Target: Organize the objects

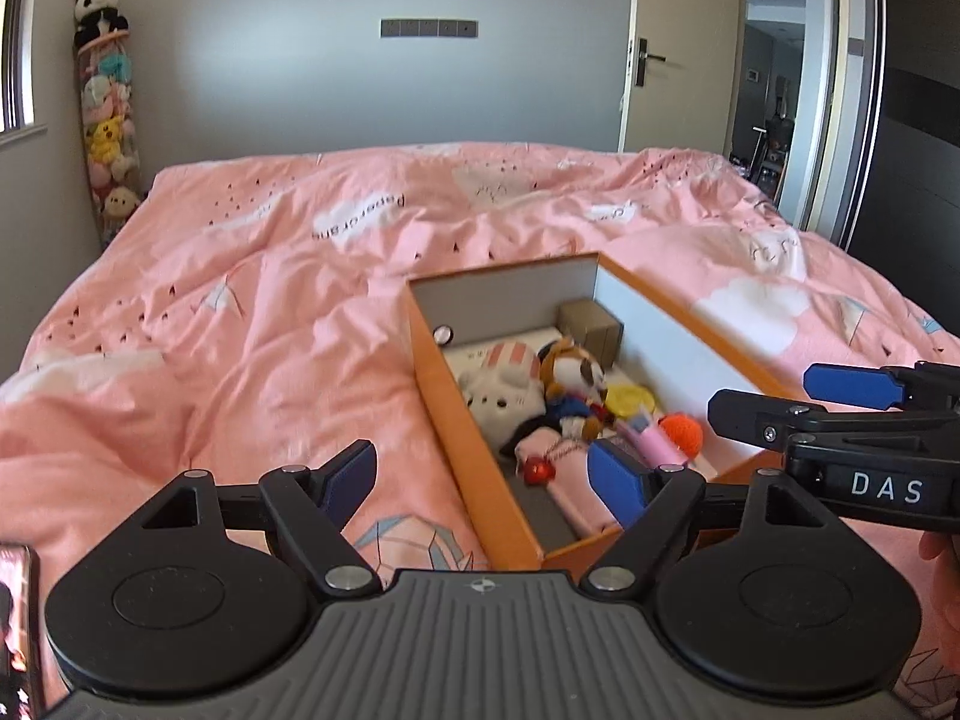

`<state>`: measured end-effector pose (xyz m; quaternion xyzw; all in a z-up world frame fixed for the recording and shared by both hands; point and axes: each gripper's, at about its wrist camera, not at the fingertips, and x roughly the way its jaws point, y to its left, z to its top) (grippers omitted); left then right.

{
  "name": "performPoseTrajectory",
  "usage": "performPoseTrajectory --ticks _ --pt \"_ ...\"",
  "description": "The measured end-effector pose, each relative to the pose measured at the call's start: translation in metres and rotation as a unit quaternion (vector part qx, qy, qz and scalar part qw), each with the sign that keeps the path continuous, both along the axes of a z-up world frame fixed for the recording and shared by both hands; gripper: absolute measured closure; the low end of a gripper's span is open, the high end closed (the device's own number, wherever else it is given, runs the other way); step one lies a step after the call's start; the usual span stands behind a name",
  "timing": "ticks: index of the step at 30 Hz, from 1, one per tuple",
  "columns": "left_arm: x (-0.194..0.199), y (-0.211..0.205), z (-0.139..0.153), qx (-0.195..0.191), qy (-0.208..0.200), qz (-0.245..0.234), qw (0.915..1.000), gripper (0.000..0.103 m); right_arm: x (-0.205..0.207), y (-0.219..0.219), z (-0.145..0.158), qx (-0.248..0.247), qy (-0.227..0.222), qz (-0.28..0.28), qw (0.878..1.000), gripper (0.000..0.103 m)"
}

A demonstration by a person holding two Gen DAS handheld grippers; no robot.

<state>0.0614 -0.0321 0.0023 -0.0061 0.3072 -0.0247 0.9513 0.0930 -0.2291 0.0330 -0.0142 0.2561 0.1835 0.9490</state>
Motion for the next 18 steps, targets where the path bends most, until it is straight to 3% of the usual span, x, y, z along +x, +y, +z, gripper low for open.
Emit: performPoseTrajectory --ticks 10,18 --pt "-0.002 -0.007 -0.028 0.011 0.031 0.017 0.9993 0.009 -0.005 0.005 -0.029 -0.033 -0.019 -0.008 0.999 0.026" --pt "-0.005 -0.002 -0.03 -0.002 0.04 0.026 0.9988 0.009 -0.004 0.006 -0.039 -0.04 -0.014 -0.016 0.999 0.023"
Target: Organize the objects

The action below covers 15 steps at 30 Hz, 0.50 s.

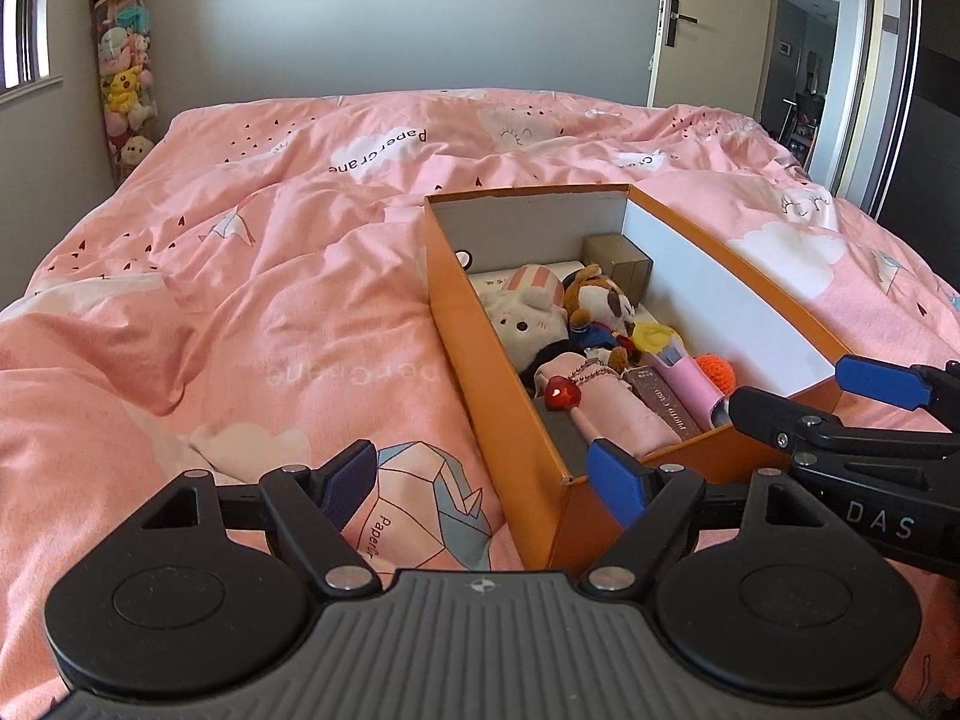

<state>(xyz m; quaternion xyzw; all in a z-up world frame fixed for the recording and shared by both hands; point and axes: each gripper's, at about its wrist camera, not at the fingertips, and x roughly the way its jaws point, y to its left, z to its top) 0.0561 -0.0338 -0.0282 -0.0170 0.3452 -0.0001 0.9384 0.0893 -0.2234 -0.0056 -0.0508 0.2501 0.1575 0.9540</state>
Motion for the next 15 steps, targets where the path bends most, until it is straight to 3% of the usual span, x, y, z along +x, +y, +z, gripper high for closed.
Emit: performPoseTrajectory --ticks 15 --pt "-0.0024 0.001 -0.0003 0.0 0.008 0.004 1.0 0.009 -0.0037 0.0004 -0.0006 -0.001 -0.004 0.003 1.0 0.021"
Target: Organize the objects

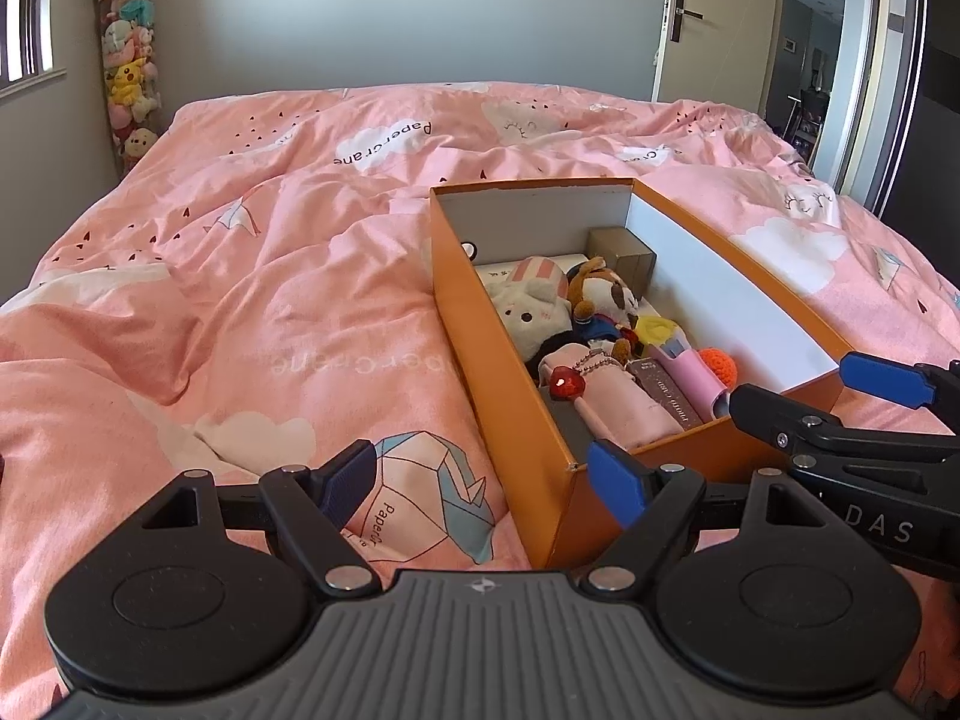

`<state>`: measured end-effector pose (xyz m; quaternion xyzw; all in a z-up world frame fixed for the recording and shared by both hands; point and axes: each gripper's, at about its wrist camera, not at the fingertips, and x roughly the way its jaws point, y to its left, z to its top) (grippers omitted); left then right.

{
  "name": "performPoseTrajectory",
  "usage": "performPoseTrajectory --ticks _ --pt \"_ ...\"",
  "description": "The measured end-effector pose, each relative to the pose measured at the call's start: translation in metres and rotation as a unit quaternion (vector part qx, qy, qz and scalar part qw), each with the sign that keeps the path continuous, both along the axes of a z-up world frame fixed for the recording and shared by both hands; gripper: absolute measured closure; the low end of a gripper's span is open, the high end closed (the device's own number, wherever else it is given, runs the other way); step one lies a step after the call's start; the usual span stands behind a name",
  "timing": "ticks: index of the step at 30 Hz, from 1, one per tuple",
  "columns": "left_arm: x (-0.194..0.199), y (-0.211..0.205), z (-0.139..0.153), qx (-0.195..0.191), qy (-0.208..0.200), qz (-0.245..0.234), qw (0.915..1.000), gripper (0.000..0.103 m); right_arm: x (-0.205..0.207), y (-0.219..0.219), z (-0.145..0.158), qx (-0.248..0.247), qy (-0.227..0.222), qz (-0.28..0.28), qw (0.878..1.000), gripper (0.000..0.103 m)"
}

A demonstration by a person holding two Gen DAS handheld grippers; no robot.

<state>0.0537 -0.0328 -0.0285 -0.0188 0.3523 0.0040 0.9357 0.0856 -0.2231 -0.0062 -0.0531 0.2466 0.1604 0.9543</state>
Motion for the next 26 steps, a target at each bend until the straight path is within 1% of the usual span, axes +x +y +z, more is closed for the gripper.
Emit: performPoseTrajectory --ticks 26 --pt "0.0004 0.0005 0.0006 0.003 0.002 0.001 1.0 0.009 0.0023 -0.0016 -0.0016 -0.002 0.005 0.001 1.0 0.018"
